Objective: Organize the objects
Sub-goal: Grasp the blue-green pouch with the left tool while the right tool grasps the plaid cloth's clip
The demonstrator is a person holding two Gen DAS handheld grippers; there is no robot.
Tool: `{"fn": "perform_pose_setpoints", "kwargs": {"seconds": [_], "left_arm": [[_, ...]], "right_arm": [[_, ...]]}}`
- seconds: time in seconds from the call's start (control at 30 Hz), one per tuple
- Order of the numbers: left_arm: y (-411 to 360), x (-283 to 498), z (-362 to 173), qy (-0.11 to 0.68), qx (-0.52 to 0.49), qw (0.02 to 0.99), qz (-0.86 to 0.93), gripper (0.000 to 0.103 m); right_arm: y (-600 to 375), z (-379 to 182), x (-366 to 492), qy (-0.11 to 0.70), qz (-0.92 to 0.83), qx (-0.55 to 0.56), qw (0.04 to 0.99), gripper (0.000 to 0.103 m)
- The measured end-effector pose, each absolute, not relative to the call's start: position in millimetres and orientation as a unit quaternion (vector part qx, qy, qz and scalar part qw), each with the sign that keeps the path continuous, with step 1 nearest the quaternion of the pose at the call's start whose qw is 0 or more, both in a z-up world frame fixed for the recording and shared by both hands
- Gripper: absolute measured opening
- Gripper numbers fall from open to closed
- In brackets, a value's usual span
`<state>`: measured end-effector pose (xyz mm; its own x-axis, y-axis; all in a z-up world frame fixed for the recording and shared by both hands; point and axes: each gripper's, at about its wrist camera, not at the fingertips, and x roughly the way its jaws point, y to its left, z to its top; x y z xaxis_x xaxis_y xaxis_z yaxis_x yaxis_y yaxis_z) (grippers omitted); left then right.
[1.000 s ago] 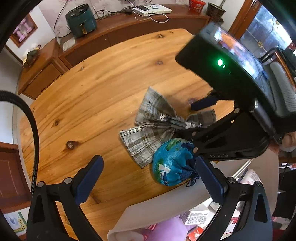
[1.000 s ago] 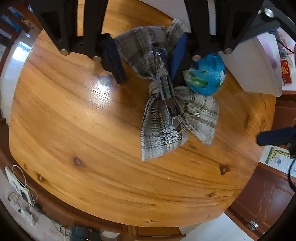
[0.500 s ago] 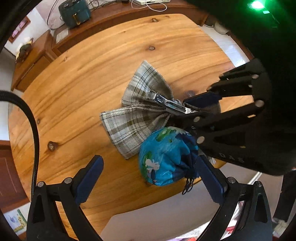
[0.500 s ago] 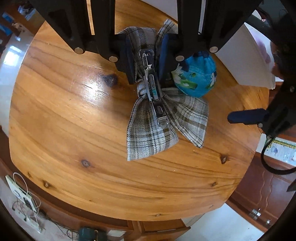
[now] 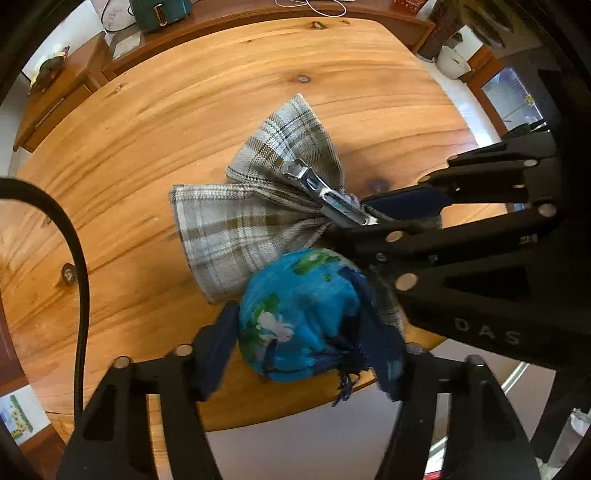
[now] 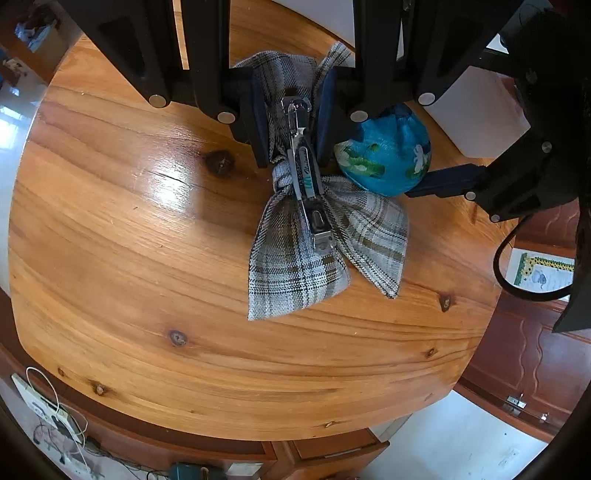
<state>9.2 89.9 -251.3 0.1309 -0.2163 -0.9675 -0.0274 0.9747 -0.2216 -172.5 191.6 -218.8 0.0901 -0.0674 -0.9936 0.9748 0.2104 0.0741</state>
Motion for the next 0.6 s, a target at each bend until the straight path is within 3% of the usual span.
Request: {"fn": "perform_pose_setpoints", "kwargs": {"seconds": [0.23,0.6], "left_arm": [[92.5,-0.5,-240.4,0.641,-0.085,0.761,-0.049,0.051],[117.6,-16.6,-201.0,0.596,-0.091,0.798,0.008,0.048]], "right_arm": [[193.1,-215.7,-178.3,0.503,-0.445,0.446,0.592,0.024],[214.2,-184.1,-179.6,0.496,-0.482,0.396,0.604,0.021]]}}
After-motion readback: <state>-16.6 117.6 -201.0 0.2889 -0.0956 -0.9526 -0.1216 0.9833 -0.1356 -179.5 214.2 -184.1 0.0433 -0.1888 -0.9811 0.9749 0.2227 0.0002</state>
